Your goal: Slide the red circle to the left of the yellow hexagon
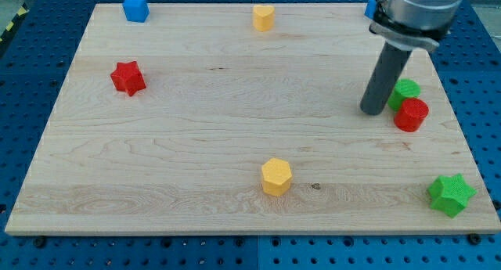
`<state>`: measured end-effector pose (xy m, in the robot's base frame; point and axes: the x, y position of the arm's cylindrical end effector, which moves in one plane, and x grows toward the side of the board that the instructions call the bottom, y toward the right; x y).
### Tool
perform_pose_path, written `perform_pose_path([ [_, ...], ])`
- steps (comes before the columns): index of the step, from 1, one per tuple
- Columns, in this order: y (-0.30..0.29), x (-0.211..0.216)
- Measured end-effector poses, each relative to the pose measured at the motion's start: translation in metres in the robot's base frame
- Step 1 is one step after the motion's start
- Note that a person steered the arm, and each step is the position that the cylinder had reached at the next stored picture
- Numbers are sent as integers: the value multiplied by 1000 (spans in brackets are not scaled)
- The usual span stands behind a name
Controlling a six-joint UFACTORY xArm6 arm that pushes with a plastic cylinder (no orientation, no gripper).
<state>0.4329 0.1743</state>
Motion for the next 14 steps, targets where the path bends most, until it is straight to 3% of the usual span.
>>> perform_pose_path([
  [1,5,-33],
  [2,-3,-33],
  [4,-6,2],
  [6,32,21],
  [13,95,13],
  [14,114,31],
])
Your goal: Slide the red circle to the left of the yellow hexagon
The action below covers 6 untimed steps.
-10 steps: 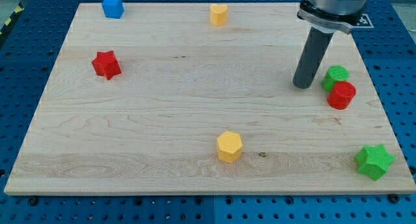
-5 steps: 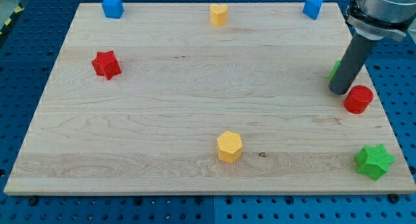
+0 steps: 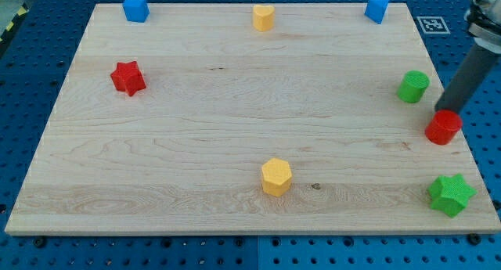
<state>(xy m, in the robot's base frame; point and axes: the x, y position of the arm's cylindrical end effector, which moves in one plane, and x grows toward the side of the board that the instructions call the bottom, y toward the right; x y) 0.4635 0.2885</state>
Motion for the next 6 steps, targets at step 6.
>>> perform_pose_path([
  [6,-63,26],
])
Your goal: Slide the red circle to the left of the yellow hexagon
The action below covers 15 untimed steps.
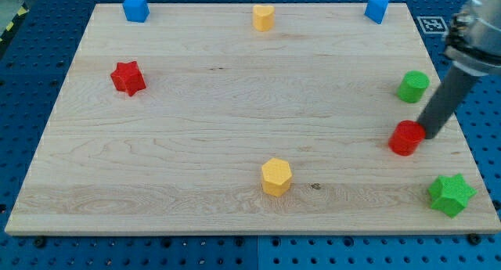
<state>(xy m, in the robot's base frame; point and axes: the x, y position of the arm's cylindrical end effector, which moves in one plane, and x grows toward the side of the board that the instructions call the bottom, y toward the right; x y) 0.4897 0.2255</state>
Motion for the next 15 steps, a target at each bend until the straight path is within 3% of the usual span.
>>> perform_pose_path([
  [5,-20,62],
  [7,-20,39],
  [11,-25,49],
  [13,-76,28],
  [15,-170,27],
])
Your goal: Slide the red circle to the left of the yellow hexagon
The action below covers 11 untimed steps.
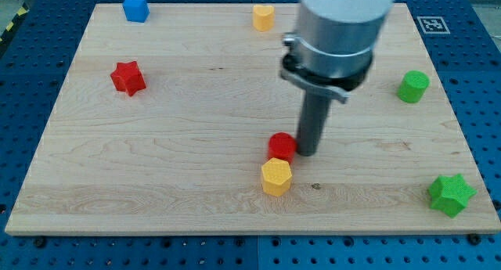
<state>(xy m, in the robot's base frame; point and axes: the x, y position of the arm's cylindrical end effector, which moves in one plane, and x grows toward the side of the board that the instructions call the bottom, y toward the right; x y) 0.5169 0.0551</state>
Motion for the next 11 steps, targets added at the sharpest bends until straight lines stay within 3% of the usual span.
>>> perform_pose_path([
  [3,-129,18],
  [6,-110,61],
  [11,-203,48],
])
